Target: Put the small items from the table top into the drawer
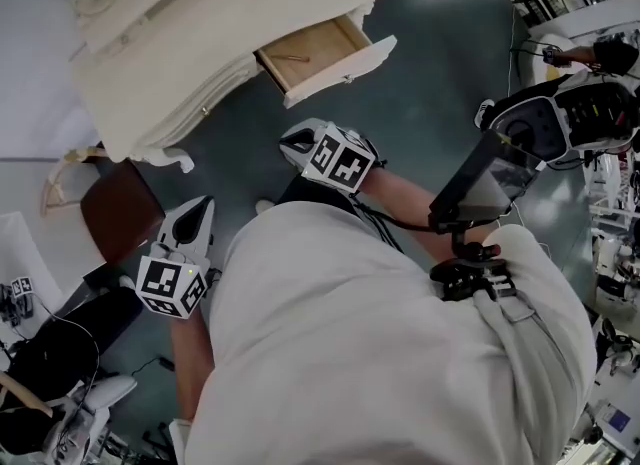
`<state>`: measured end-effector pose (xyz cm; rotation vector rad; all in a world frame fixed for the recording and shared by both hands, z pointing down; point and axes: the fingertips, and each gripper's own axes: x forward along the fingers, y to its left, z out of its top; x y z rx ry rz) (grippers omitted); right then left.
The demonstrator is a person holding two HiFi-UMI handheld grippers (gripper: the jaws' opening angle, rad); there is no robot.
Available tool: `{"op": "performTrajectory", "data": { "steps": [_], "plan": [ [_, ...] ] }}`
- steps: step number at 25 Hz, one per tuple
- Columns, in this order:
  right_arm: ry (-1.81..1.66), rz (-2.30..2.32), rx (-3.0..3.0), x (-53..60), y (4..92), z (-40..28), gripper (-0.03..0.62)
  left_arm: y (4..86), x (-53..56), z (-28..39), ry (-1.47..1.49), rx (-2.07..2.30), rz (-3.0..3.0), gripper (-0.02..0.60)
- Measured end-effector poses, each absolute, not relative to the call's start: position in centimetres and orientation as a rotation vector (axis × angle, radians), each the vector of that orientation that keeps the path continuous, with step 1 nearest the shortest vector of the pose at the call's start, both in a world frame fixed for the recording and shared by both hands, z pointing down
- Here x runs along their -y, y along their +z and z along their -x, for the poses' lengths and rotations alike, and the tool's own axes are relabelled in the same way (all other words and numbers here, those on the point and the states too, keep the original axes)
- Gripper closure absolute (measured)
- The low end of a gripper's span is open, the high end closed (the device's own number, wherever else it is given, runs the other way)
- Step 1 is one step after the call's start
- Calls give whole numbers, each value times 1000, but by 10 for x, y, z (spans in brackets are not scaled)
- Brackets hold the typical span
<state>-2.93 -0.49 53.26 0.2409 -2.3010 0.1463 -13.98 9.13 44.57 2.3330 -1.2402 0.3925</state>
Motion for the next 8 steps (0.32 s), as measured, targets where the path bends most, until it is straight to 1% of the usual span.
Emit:
{"op": "performTrajectory", "data": {
  "steps": [8],
  "plan": [
    [133, -244, 2296, 13, 528, 31, 594, 439, -83, 143, 401, 1232, -2345, 581]
  ]
}}
